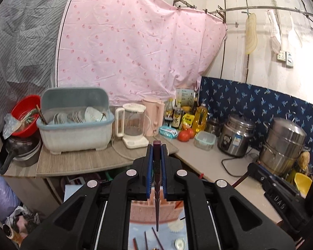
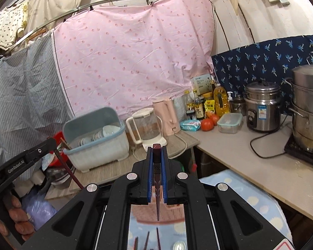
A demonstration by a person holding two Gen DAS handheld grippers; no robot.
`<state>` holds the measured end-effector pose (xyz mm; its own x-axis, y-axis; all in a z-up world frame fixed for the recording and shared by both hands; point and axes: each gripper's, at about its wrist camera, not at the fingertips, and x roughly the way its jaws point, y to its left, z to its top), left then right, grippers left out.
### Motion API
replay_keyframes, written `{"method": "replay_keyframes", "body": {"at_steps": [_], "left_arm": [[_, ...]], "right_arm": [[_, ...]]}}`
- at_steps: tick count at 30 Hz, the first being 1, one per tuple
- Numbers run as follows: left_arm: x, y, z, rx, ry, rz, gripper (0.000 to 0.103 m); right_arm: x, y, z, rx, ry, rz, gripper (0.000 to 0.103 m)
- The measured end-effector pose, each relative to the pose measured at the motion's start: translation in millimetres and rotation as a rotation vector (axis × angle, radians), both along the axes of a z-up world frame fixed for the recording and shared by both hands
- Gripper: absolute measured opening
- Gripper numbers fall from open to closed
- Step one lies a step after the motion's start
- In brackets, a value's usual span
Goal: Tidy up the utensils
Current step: 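Lift both held chopsticks and carry them over the pink holder, then open both tools to drop the chopsticks into the pink holder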
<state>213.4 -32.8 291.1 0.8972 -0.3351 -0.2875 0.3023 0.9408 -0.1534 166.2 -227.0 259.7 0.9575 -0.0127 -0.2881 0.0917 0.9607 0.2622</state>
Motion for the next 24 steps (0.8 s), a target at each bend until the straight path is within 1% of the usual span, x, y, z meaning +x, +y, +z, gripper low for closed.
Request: {"method": "replay_keyframes", "body": {"at_steps": [4, 10, 13, 18, 22, 23, 24], "left_arm": [[26.2, -5.4, 7.5, -0.021, -0.024, 0.007, 0.007], [67.1, -16.3, -2.4, -0.037, -0.024, 0.0, 0.007], [85.0, -23.5, -18.5, -0.025, -0.002, -0.004, 0.007], [112.6, -29.0, -59.1, -0.006, 0.092, -0.004, 0.007], [121.2, -30.8, -82.6, 0.005, 0.138, -0.001, 0.007], [121.7, -30.8, -86.5, 0.009, 0.144, 0.003, 0.007], [120.7, -30.3, -89.2, 0.01, 0.145, 0.011, 0.012]], "right_arm": [[32.6, 0.8, 2.4, 0.005, -0.006, -0.004, 0.007], [78.7, -0.7, -12.7, 0.04, 0.019, 0.003, 0.007], [98.1, 0.5, -27.8, 0.049, 0.05, 0.014, 0.007], [118.3, 3.0, -58.9, 0.054, 0.113, 0.026, 0.007], [126.6, 4.8, -77.4, 0.052, 0.157, 0.035, 0.008], [125.8, 4.9, -80.1, 0.05, 0.159, 0.033, 0.012], [122.9, 4.9, -81.6, 0.04, 0.157, 0.02, 0.024]]}}
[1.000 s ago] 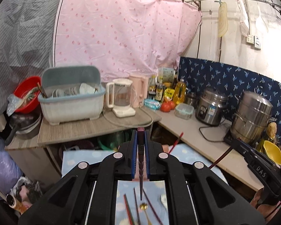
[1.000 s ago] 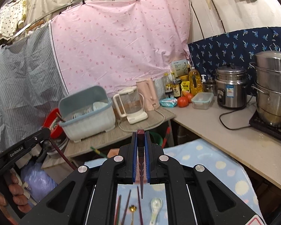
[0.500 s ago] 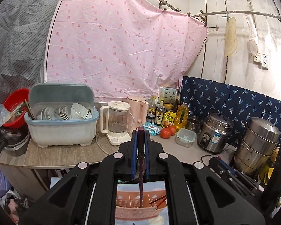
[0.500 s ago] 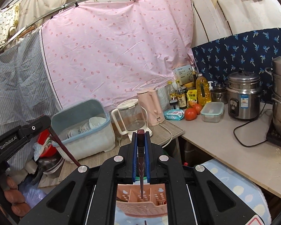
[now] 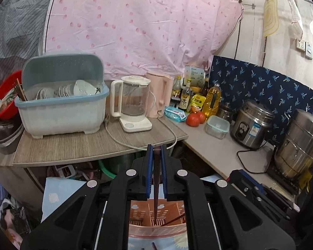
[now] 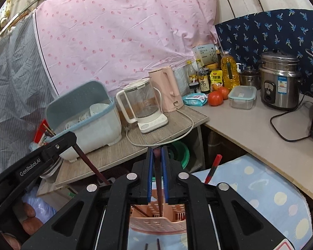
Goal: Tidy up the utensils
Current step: 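Open both tools to drop the chopsticks into the pink holder, then withdraw both tools from the holder back toward the remaining utensils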
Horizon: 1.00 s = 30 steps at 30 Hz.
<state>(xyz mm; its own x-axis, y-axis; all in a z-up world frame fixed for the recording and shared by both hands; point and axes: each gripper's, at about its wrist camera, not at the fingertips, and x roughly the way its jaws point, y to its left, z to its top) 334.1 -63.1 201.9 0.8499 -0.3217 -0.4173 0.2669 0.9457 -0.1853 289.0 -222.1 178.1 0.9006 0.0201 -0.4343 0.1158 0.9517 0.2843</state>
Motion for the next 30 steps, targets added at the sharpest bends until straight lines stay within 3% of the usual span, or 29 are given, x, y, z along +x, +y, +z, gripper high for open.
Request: {"method": "replay_keyframes", "body": {"at_steps": [1, 2, 3, 8, 14, 23, 30], "left_arm": [[-1.7, 1.0, -2.5, 0.003, 0.003, 0.016, 0.019], [-3.3, 2.7, -3.5, 0.001, 0.008, 0.025, 0.041], [-6.3, 5.8, -4.0, -0.007, 0.008, 0.033, 0.054], [-26.8, 15.5, -2.6, 0.002, 0.033, 0.03, 0.054], [-81.3, 30.4, -19.6, 0.038, 0.114, -0.001, 0.059], [-163.1, 41.8, -96.5, 0.097, 0.302, -0.033, 0.059], [-208.5, 38.8, -151.6, 0.158, 0.417, -0.039, 0.059]], "right_arm": [[-3.6, -0.1, -0.2, -0.01, -0.004, -0.013, 0.033], [-9.6, -1.2, 0.4, -0.014, -0.016, -0.025, 0.044], [-14.7, -3.0, 1.6, -0.014, -0.025, -0.032, 0.046], [-49.6, -7.5, 7.0, 0.001, -0.032, -0.029, 0.046], [-114.4, -2.1, -6.3, -0.002, -0.007, -0.013, 0.048], [-208.8, 20.5, -78.6, 0.0, 0.152, 0.026, 0.048], [-252.2, 34.1, -135.9, 0.0, 0.282, 0.038, 0.048]]}}
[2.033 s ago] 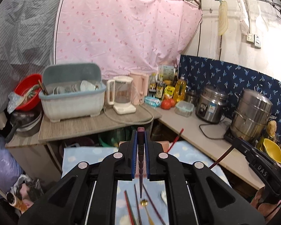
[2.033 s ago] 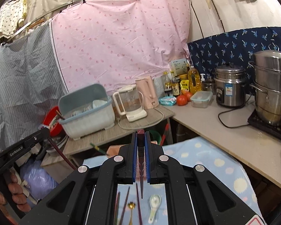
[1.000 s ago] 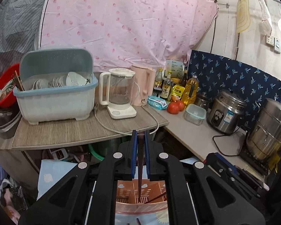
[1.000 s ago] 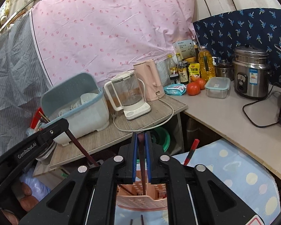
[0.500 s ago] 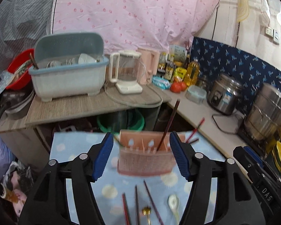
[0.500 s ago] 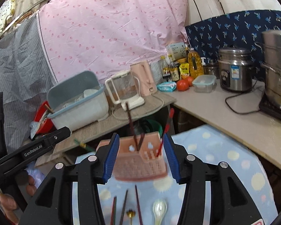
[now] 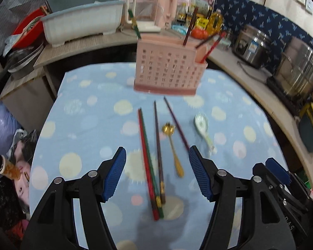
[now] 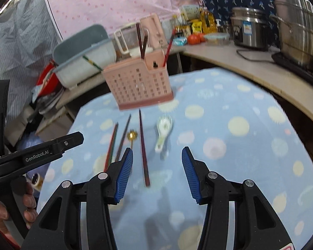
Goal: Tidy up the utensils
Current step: 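Withdraw both tools from the holder back toward the remaining utensils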
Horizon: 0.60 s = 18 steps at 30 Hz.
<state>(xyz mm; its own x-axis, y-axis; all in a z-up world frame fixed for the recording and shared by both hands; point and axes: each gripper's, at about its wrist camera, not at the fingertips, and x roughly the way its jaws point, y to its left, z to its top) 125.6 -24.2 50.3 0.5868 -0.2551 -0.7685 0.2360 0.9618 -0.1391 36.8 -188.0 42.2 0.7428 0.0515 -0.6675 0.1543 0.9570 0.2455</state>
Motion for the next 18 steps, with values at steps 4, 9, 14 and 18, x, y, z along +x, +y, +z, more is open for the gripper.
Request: {"method": "replay_keyframes", "body": {"at_steps": [4, 9, 14, 18], "left_arm": [[-18.6, -0.2, -27.2, 0.031, 0.051, -0.006, 0.059], [-34.5, 0.9, -50.4, 0.046, 0.093, -0.01, 0.059], [-44.7, 4.4, -66.0, 0.058, 0.126, -0.007, 0.059], [-46.9, 7.5, -72.8, 0.061, 0.14, -0.004, 0.059]], "right_arm": [[-14.0, 7.4, -22.8, 0.002, 0.049, 0.011, 0.048], [-19.3, 16.8, -36.8, -0.002, 0.076, 0.027, 0.048], [-18.7, 25.8, -45.4, -0.007, 0.091, 0.043, 0.048], [-15.0, 31.0, -51.7, -0.016, 0.105, 0.053, 0.048]]}}
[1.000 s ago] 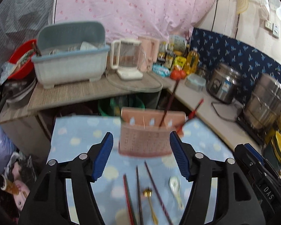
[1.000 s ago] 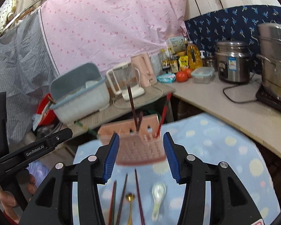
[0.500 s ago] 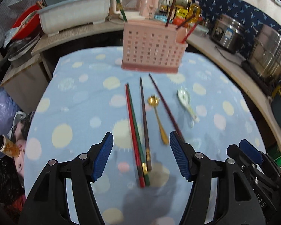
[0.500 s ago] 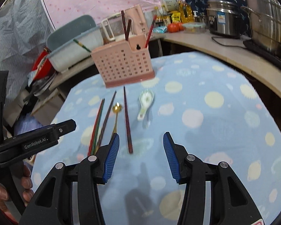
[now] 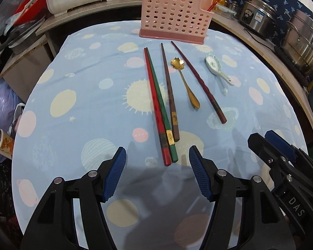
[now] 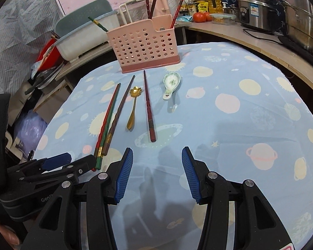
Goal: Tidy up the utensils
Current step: 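Withdraw both tools from the holder back toward the remaining utensils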
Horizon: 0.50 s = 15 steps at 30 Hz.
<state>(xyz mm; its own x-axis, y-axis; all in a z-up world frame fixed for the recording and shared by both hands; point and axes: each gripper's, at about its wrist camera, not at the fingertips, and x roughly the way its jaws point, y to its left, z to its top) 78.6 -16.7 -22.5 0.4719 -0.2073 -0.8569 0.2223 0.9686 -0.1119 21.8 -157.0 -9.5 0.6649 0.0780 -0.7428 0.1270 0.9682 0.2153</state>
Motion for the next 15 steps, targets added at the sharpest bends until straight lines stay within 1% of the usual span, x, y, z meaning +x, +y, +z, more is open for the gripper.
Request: {"method": "replay_keyframes", "body": {"at_steps": [10, 15], "left_arm": [[1.9, 2.6, -13.5, 0.01, 0.024, 0.005, 0.059], [2.9, 4.0, -16.2, 0.021, 0.018, 0.006, 0.059]], "right_arm": [[19.8, 3.1, -13.3, -0.021, 0.026, 0.008, 0.048], [34.1, 6.0, -19.3, -0.034, 0.034, 0.018, 0.048]]}}
